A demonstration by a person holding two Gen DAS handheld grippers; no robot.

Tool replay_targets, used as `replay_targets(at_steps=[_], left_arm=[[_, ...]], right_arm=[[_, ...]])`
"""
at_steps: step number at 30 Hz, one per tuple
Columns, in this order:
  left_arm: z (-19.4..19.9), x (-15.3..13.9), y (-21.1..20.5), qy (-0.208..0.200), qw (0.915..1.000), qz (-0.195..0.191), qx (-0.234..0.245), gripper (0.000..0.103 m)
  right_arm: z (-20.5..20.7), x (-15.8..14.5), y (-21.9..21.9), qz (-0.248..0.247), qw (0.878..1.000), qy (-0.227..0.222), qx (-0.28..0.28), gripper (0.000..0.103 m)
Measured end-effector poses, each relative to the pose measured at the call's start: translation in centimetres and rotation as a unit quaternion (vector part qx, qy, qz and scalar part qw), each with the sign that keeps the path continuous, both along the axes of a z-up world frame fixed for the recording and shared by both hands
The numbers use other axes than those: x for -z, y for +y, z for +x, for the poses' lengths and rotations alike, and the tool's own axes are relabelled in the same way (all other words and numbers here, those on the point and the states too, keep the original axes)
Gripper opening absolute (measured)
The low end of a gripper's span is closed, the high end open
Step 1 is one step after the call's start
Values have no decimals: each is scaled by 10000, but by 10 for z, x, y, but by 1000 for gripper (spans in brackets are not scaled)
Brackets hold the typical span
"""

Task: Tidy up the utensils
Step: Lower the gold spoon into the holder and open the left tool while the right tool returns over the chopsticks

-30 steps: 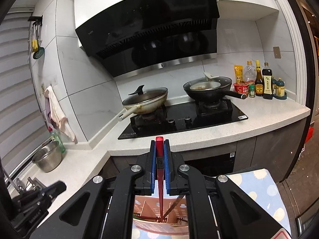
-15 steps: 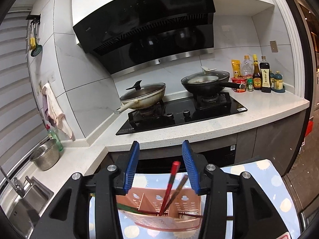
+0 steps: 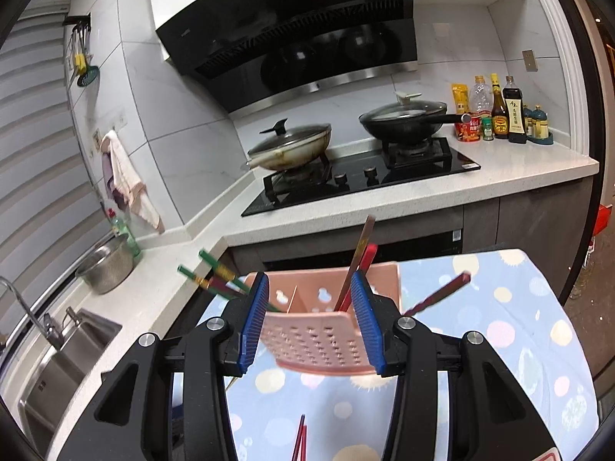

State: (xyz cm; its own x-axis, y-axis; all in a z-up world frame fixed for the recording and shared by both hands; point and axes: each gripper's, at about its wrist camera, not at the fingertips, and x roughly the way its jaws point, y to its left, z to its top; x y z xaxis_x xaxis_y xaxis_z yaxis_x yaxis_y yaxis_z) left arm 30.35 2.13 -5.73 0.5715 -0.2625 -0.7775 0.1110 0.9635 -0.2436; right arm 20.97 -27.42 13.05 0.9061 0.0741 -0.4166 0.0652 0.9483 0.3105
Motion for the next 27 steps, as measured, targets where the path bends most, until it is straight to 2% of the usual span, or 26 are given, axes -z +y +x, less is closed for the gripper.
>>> replay_targets(at_steps=[2,4,9,15,19,27], left_arm=[[3,0,-2,86,9999,-106,57,4],[0,-1,-2,84,9998,-138,107,3],[-17,-17,-7,-132,9993,82,354,1],[-40,-41,-7,-310,9984,40,477,1],[-58,-63,-17,-523,9959,93,738,1],[-85,-114,-41,-1033,9877,54,1170,1]], right_arm=[[-4,6,5,-2,10000,57,-35,44],[-7,12,9,42,9998,158,-94,44],[-22,29,16,67,9990,420,-154,44],[-45,56,25,195,9968,748,-205,44],[-56,72,30,286,9941,1008,-273,44],[-73,89,40,435,9911,1202,-375,44]])
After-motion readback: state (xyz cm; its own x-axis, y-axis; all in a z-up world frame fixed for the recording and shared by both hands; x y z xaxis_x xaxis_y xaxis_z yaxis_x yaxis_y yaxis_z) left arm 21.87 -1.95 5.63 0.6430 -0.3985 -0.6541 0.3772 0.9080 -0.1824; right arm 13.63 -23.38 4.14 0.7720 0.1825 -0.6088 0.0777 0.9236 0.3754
